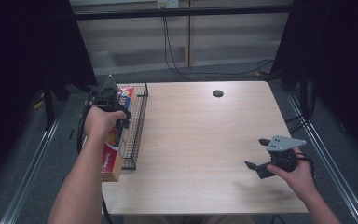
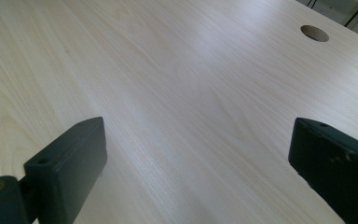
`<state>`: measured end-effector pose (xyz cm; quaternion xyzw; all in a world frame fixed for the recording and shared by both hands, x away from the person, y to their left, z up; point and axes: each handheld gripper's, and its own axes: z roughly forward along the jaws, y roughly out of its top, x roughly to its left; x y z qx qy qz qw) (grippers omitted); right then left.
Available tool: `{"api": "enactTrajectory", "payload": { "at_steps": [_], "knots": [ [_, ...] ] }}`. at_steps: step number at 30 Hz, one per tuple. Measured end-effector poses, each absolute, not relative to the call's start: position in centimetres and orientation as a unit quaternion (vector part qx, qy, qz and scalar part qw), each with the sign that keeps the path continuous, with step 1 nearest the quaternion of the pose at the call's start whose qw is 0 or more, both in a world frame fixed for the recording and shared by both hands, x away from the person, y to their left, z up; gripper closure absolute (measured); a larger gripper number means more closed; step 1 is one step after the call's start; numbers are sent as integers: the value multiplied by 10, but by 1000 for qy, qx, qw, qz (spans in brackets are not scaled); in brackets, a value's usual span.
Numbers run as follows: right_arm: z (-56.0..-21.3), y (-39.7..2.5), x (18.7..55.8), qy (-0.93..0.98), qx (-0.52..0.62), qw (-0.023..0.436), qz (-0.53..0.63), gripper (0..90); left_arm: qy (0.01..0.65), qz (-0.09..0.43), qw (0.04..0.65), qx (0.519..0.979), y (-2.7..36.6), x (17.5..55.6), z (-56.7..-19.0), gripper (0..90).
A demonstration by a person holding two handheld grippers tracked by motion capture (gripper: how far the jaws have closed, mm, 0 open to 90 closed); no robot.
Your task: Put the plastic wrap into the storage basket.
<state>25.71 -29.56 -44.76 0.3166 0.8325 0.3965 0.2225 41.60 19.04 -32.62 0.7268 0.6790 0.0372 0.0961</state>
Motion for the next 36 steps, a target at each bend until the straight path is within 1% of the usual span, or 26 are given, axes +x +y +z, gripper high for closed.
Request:
{"api": "enactTrajectory", "payload": {
  "at_steps": [36],
  "knots": [
    [-450, -294, 258, 835, 315, 222, 393, 39, 687, 27, 85, 721, 209, 427, -353, 429]
  ]
}}
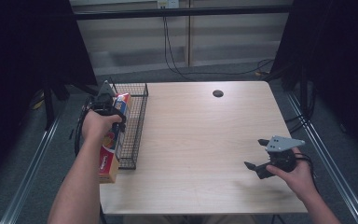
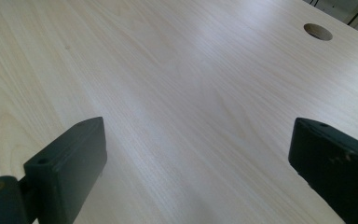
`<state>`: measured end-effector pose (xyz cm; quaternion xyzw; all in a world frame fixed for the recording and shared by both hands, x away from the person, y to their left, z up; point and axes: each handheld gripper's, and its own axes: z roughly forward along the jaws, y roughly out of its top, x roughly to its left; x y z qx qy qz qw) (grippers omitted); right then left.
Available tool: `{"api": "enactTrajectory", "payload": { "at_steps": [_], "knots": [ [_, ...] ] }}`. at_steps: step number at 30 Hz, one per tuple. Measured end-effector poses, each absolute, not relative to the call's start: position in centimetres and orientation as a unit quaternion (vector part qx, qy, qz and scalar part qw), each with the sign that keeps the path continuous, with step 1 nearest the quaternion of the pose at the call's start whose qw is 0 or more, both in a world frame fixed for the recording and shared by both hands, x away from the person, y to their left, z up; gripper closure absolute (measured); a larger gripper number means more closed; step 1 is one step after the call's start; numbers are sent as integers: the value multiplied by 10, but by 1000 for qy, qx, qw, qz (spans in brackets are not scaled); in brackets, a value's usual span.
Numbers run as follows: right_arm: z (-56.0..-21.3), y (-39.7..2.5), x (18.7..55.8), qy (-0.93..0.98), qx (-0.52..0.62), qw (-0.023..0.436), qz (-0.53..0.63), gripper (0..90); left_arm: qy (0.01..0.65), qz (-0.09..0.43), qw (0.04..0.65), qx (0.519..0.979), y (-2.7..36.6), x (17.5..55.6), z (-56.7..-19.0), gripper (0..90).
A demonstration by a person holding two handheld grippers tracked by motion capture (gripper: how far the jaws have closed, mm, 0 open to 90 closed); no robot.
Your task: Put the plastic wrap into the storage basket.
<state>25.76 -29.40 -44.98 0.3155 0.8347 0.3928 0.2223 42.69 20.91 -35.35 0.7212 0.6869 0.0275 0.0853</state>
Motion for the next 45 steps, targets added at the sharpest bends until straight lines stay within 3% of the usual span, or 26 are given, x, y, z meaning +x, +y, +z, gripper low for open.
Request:
{"api": "enactTrajectory", "payload": {
  "at_steps": [45],
  "knots": [
    [-453, -294, 258, 837, 318, 219, 389, 39, 686, 21, 83, 723, 210, 446, -378, 425]
  ]
}}
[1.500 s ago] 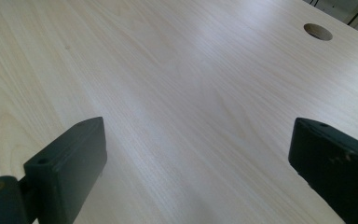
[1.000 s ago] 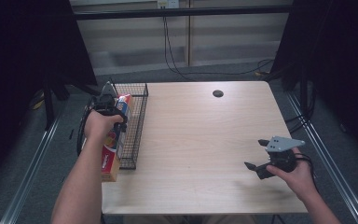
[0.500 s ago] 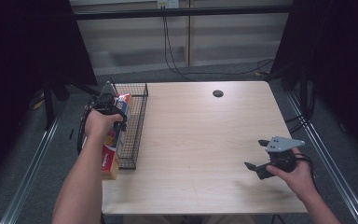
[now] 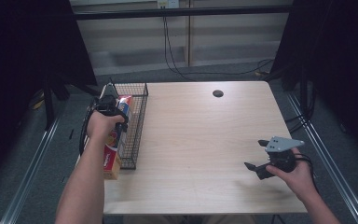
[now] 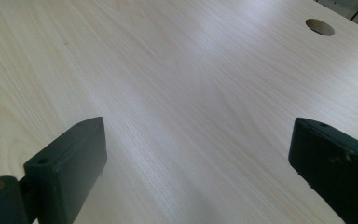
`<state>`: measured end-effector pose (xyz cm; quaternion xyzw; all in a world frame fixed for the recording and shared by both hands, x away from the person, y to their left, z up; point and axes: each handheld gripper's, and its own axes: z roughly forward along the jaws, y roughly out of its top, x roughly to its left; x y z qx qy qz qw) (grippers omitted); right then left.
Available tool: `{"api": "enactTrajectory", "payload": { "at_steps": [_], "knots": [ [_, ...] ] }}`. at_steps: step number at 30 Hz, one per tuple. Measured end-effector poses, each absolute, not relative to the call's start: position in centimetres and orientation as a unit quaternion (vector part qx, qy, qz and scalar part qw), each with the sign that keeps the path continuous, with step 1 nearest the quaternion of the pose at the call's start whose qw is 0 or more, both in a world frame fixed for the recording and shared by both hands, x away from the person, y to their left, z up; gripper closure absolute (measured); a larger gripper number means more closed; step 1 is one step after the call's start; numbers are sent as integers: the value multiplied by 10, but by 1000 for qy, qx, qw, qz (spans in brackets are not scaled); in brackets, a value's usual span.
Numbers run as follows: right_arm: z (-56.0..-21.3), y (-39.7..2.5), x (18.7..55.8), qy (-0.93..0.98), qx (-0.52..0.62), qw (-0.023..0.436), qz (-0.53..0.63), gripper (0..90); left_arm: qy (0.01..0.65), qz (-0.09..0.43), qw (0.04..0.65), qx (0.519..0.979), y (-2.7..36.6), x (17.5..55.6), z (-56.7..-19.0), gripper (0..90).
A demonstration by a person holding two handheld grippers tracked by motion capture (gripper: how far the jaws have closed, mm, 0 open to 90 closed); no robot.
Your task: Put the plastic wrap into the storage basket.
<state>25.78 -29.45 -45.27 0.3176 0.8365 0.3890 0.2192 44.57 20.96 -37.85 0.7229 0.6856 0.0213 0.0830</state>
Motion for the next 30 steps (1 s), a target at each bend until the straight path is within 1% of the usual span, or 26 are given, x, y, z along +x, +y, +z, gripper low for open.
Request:
{"api": "enactTrajectory", "payload": {
  "at_steps": [30],
  "knots": [
    [-453, -294, 258, 837, 316, 218, 390, 39, 687, 16, 83, 722, 209, 448, -389, 422]
  ]
}}
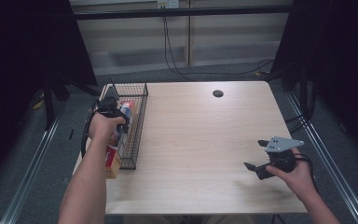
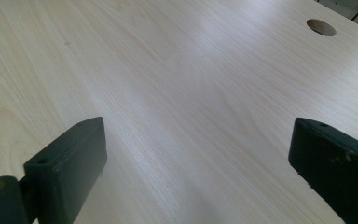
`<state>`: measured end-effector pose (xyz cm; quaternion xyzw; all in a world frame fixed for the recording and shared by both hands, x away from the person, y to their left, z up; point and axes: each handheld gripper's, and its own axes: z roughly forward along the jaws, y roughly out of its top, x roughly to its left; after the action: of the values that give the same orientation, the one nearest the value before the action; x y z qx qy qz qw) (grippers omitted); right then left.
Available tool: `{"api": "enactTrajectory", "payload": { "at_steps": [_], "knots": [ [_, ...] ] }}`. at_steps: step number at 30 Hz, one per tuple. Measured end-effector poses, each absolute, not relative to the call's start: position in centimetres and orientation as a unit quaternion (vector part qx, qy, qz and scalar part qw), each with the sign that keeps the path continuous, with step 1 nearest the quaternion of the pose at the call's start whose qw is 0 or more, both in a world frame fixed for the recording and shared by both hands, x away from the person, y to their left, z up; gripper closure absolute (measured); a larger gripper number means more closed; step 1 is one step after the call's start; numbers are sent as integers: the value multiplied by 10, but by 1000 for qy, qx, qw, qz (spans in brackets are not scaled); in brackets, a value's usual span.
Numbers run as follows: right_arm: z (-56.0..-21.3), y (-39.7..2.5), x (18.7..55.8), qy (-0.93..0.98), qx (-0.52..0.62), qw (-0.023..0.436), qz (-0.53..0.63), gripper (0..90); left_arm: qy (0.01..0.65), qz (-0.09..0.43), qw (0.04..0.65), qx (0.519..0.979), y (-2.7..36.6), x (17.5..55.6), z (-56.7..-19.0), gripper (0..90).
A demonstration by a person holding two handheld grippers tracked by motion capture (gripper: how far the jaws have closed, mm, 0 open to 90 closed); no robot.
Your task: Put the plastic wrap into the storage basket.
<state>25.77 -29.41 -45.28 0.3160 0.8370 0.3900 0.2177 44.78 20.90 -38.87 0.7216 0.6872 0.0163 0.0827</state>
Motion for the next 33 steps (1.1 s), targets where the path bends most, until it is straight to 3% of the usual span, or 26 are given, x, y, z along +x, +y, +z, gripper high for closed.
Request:
{"api": "enactTrajectory", "payload": {
  "at_steps": [33],
  "knots": [
    [-453, -294, 258, 840, 312, 218, 388, 39, 688, 16, 82, 721, 209, 448, -395, 408]
  ]
}}
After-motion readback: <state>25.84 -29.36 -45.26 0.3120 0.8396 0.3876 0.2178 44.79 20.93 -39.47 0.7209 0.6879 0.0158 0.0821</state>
